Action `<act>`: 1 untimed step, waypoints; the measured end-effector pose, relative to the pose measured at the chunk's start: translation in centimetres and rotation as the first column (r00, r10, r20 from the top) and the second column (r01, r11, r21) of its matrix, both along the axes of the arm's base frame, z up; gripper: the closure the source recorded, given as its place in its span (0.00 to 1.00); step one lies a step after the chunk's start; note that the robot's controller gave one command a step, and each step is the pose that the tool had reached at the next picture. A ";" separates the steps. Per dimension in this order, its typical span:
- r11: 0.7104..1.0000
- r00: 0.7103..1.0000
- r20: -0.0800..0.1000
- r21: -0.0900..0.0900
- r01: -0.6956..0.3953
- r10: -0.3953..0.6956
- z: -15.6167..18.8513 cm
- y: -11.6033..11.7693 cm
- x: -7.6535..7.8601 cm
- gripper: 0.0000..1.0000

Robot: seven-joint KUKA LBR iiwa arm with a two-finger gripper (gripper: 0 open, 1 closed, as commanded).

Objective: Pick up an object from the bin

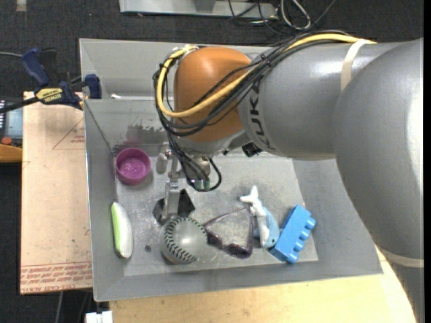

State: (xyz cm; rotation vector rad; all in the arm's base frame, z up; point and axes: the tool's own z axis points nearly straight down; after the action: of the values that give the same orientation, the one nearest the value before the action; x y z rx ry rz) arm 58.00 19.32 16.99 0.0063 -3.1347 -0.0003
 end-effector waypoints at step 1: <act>1.000 1.000 0.008 0.001 0.004 -0.004 0.5 -0.1 0.2 0.00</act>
Offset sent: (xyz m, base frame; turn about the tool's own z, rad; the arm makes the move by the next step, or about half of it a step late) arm 0.0035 -0.0442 -0.0999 -0.5548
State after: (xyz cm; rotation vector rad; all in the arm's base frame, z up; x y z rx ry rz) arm 58.20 19.20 17.49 -0.0005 -3.1423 -0.0024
